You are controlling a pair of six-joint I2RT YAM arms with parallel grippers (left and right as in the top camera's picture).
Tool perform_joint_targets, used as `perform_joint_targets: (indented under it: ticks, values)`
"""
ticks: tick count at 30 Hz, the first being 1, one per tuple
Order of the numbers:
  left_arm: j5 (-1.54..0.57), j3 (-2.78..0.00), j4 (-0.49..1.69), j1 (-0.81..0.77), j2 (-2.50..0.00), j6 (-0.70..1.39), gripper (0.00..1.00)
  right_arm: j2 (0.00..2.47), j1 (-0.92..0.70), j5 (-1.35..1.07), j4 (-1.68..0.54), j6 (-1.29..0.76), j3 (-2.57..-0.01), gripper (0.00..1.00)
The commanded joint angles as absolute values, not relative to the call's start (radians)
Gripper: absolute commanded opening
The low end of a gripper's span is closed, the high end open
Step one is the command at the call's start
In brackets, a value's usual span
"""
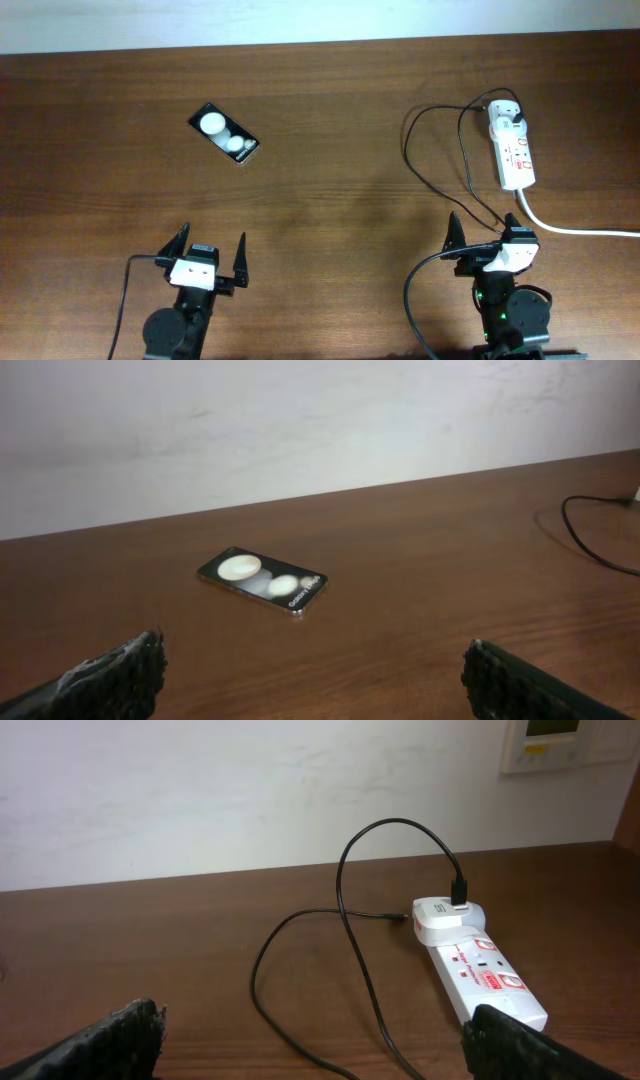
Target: Plug charger to phone and switch on socket
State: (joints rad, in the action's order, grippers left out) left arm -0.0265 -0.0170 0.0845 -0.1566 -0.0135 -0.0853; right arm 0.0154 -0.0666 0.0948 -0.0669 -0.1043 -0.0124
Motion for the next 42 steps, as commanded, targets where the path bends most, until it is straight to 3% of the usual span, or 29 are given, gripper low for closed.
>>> perform_joint_targets:
  ticks: [1, 12, 20, 23, 27, 31, 34, 42]
  values:
    - [-0.037, -0.075, 0.163, -0.152, -0.011, -0.072, 0.99, 0.006, -0.059, 0.086, -0.072, -0.105, -0.006, 0.99]
    - [-0.038, -0.464, 0.305, -0.152, -0.341, 0.009, 0.99, 0.006, -0.059, 0.086, -0.072, -0.105, -0.006, 0.99]
    - [-0.072, -1.025, 0.799, -0.152, -0.959, 0.053, 0.99, 0.006, -0.059, 0.086, -0.073, -0.105, -0.006, 0.99]
    - [-0.249, -1.025, 0.901, -0.152, -1.059, 0.053, 0.99, 0.006, -0.059, 0.086, -0.072, -0.105, -0.006, 0.99]
    - [-0.274, -1.025, 0.899, -0.152, -1.118, 0.055, 0.99, 0.006, -0.059, 0.086, -0.073, -0.105, -0.006, 0.99]
    - [-0.024, -1.047, 0.912, -0.152, -1.179, 0.358, 0.99, 0.006, -0.059, 0.086, -0.072, -0.105, -0.006, 0.99]
    - [0.043, -1.158, 0.939, -0.152, -1.257, 0.435, 0.99, 0.006, -0.059, 0.086, -0.072, -0.105, -0.006, 0.99]
    - [0.128, -1.823, 1.157, -0.152, -1.816, 0.562, 0.99, 0.006, -0.059, 0.086, -0.072, -0.105, -0.006, 0.99]
